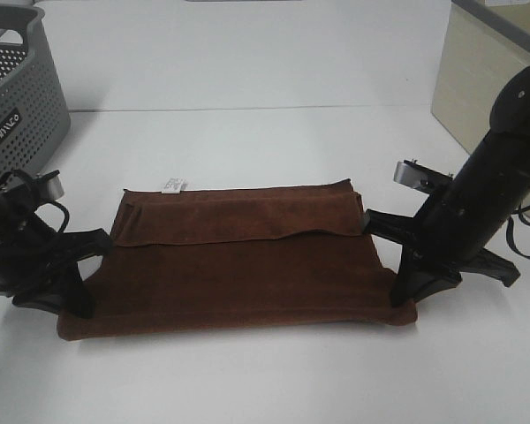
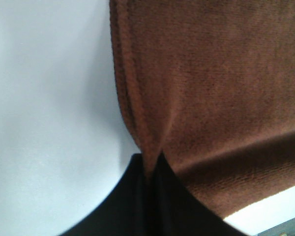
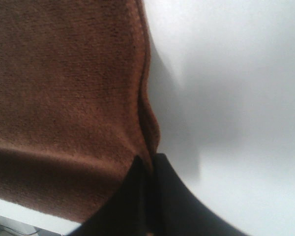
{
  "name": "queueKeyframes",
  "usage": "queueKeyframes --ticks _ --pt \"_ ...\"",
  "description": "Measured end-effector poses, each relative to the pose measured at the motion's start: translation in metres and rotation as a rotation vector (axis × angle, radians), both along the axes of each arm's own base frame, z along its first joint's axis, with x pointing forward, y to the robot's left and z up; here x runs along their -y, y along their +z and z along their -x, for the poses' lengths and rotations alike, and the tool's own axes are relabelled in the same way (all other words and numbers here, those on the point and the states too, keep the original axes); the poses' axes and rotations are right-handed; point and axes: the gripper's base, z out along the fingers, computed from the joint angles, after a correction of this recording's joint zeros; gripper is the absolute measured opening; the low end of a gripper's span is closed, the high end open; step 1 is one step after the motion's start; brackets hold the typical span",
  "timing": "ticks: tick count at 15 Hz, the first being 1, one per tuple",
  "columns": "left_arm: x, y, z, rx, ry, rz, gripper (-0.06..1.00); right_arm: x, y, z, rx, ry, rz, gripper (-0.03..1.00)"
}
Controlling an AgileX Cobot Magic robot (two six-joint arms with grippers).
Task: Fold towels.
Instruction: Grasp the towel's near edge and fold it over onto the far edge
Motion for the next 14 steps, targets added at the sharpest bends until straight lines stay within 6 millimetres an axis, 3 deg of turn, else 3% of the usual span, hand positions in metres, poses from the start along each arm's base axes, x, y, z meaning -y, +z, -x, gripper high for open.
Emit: queueKeyframes --ticks 3,5,10,14 --pt "0.003 0.011 -0.012 0.028 -0.008 0.021 0.01 -0.001 0.012 -0.008 0.060 0.009 -0.010 0.00" --pt "0.008 0.028 -0.032 0.087 0.020 0.043 0.01 -0.003 0.021 -0.019 0.109 0.017 -0.017 0.00" --pt "0.012 0.061 -0.077 0.248 0.099 0.051 0.01 -0.011 0.045 -0.066 0.258 0.035 -0.026 0.00" --pt "0.012 0.040 -0.107 0.298 0.144 0.014 0.01 -0.019 0.026 -0.107 0.287 0.037 -0.024 0.00"
